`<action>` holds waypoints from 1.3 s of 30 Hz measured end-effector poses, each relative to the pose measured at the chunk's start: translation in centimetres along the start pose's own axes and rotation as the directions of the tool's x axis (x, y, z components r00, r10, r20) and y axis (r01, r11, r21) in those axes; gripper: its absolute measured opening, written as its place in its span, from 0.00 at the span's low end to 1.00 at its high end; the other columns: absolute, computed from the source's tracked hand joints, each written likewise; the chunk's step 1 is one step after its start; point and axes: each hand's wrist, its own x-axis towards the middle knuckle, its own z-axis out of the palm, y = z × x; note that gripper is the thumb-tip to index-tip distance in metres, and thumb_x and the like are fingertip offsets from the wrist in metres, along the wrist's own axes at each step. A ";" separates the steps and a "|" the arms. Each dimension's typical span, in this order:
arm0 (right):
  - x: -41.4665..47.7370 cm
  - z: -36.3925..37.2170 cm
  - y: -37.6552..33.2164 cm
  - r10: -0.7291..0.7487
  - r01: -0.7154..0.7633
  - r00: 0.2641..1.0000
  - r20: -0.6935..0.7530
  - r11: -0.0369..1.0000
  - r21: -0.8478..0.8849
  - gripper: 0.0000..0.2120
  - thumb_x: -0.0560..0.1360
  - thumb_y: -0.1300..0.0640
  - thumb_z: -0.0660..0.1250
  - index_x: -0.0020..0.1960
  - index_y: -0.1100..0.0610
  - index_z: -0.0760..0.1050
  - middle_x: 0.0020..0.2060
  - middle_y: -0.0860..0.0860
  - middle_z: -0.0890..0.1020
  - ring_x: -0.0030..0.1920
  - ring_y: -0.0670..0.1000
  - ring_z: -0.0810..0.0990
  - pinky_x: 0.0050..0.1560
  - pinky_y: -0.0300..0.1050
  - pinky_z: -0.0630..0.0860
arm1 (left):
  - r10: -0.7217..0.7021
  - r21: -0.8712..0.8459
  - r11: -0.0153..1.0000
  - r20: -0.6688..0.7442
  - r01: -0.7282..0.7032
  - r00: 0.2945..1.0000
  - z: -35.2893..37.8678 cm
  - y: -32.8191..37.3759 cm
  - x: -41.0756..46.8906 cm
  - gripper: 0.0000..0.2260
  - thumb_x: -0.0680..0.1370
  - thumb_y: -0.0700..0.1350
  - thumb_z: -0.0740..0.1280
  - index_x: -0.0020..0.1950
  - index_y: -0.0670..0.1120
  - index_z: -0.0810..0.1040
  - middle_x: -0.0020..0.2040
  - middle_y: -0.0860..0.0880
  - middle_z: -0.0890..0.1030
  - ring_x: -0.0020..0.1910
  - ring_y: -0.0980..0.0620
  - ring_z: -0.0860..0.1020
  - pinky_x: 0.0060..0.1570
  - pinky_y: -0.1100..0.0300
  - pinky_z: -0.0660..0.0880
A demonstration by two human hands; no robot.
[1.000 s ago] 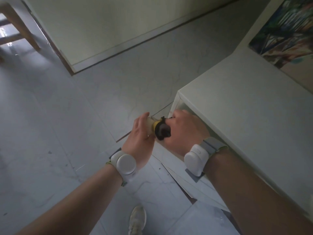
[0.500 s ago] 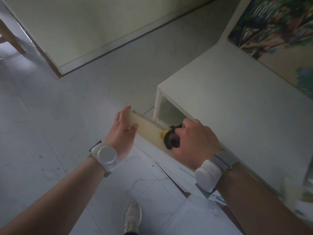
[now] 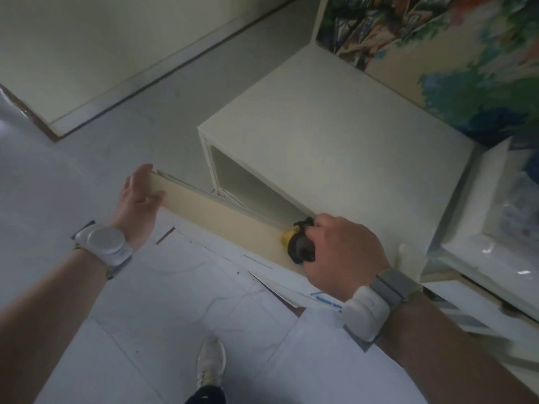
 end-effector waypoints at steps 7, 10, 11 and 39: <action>-5.4 -0.4 4.2 0.029 -0.030 1.000 -0.007 0.995 -0.094 0.07 0.59 0.50 0.67 0.33 0.53 0.73 0.32 0.48 0.63 0.28 0.53 0.62 0.29 0.42 0.57 | -0.042 0.018 0.999 -0.007 0.042 0.999 -0.3 -0.1 -1.4 0.30 0.71 0.50 0.60 0.73 0.43 0.65 0.68 0.33 0.68 0.67 0.34 0.66 0.66 0.46 0.62; -6.2 -0.4 4.9 0.009 -0.009 1.000 0.005 0.995 -0.102 0.07 0.59 0.49 0.65 0.32 0.53 0.73 0.31 0.49 0.66 0.30 0.53 0.60 0.30 0.45 0.60 | -0.077 -0.011 0.997 -0.018 0.076 0.997 -0.8 -1.0 -2.1 0.32 0.70 0.55 0.60 0.72 0.46 0.65 0.67 0.33 0.68 0.64 0.31 0.68 0.64 0.37 0.65; -6.3 -0.4 4.9 0.004 -0.002 1.000 0.017 0.995 -0.097 0.07 0.60 0.50 0.65 0.33 0.53 0.72 0.32 0.49 0.66 0.31 0.53 0.61 0.31 0.45 0.60 | -0.092 -0.027 0.995 -0.019 0.091 0.996 -0.9 -1.4 -2.3 0.31 0.69 0.56 0.60 0.71 0.49 0.65 0.66 0.33 0.69 0.62 0.28 0.69 0.61 0.34 0.66; 11.5 -1.7 -12.9 -0.209 0.192 0.968 0.141 0.973 0.125 0.10 0.73 0.55 0.62 0.53 0.53 0.76 0.45 0.50 0.67 0.41 0.54 0.72 0.43 0.47 0.72 | -0.019 -0.064 0.998 0.029 0.021 0.999 -2.1 -0.3 -3.3 0.28 0.73 0.54 0.60 0.74 0.53 0.62 0.67 0.50 0.70 0.58 0.60 0.66 0.60 0.59 0.65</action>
